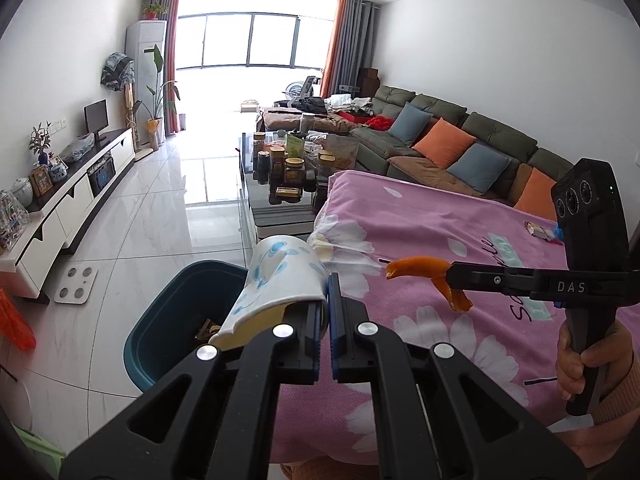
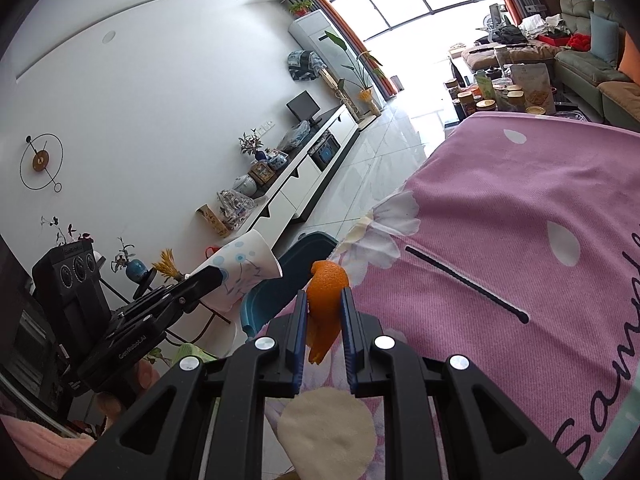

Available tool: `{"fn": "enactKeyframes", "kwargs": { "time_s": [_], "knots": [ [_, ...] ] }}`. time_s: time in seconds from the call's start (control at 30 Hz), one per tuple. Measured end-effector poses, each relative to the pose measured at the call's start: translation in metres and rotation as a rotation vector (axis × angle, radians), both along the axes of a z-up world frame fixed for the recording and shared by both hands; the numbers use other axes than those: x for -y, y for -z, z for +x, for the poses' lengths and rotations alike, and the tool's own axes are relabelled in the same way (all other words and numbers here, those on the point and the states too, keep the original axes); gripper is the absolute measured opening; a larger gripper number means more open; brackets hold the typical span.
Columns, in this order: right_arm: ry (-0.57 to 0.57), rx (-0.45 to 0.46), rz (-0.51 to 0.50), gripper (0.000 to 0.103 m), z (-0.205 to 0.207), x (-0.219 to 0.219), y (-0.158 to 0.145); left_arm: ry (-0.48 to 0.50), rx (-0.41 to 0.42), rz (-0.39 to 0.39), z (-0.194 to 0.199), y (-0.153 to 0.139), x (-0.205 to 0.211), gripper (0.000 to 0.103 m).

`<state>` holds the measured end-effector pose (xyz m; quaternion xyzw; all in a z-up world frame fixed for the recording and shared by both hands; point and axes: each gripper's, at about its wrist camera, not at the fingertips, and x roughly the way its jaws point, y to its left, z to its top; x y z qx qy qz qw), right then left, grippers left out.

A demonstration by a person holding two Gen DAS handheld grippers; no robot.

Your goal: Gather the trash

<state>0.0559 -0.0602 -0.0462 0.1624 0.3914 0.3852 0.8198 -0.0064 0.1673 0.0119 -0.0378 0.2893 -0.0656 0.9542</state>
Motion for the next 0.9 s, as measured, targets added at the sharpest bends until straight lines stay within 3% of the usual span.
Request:
{"fn": "enactKeyframes", "kwargs": {
  "time_s": [0.77, 0.83, 0.9],
  "knots": [
    [-0.079, -0.005, -0.005, 0.015, 0.011, -0.036, -0.005, -0.082, -0.033, -0.003, 0.006, 0.013, -0.031, 0.004],
    [-0.083, -0.005, -0.010, 0.014, 0.013, -0.039, -0.004, -0.088, -0.036, -0.004, 0.006, 0.015, -0.033, 0.004],
    [-0.092, -0.006, -0.011, 0.005, 0.014, -0.042, -0.004, -0.091, -0.039, -0.005, 0.008, 0.016, -0.034, 0.004]
  ]
}}
